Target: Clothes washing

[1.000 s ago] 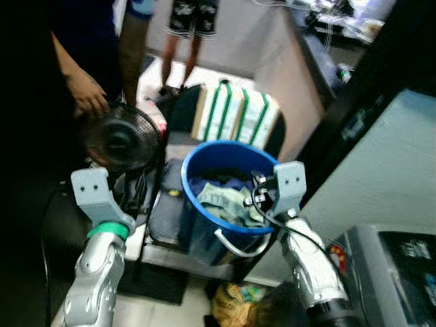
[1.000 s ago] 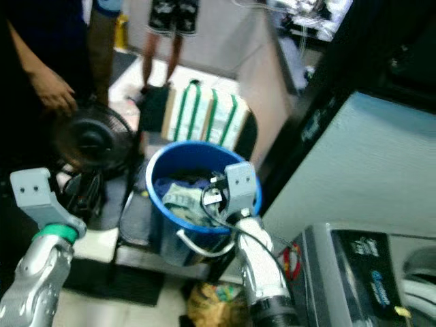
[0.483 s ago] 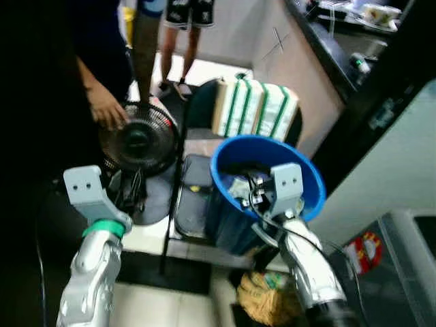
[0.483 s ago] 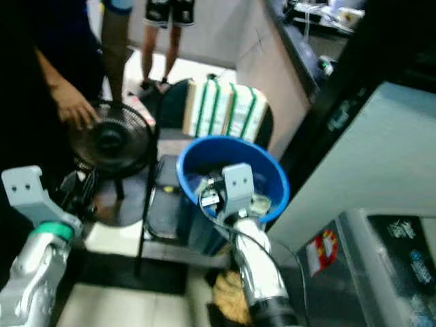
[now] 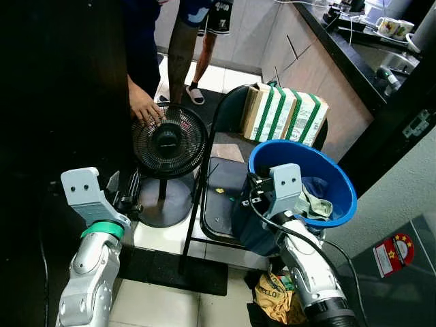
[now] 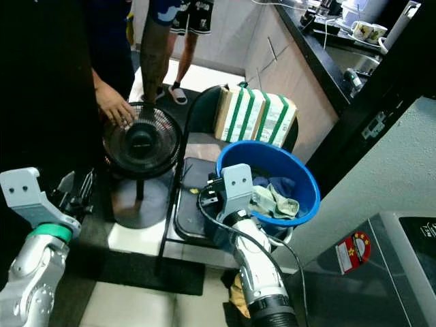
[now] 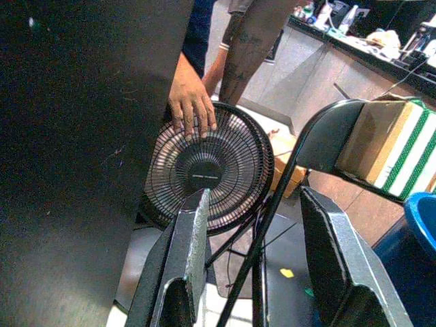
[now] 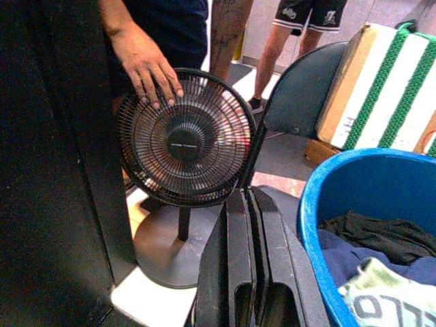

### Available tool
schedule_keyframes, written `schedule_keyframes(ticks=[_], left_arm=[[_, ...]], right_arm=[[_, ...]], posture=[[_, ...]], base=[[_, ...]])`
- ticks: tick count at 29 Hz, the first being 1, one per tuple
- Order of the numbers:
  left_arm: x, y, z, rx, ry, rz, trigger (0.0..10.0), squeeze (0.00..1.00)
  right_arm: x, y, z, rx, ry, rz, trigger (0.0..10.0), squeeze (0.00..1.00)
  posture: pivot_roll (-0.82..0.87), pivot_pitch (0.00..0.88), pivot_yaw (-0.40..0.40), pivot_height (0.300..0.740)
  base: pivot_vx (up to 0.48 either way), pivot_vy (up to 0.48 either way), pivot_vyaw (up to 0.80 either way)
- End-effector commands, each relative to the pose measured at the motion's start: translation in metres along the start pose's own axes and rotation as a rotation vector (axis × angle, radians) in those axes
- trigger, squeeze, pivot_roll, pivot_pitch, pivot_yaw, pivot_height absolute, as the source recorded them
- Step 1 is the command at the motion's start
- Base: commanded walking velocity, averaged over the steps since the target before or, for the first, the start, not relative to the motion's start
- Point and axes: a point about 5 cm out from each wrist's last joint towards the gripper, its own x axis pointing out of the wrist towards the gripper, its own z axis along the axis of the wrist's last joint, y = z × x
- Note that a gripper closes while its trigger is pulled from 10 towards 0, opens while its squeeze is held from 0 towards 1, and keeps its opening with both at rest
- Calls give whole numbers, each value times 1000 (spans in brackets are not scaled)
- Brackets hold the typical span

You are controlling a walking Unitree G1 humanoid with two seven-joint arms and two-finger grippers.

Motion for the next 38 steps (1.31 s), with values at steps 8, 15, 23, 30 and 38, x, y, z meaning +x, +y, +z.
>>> schedule_keyframes(ticks=[8,15,23,30,38], left_arm=[[-3,-3,-7,-23,20,-23,10000,0],[-7,3,-28,67,126,-56,10000,0],[-10,19,-42,69,190,-16,10000,0],[-15,40,-46,84,229,32,10000,0],[-8,54,-34,117,198,33,10000,0]], right_arm=[[-7,-8,-10,5,32,-39,10000,0],[-12,-16,-21,39,54,-101,10000,0],[-18,-21,-31,38,77,-139,10000,0],[-20,-24,-39,27,95,-201,10000,0],[-19,-18,-41,54,76,-227,10000,0]], posture=[[104,0,-92,740],[114,0,-38,740],[118,0,6,740],[144,0,90,740],[157,0,136,740]], base=[[0,-360,0],[0,0,0],[0,0,0],[0,0,0],[0,0,0]])
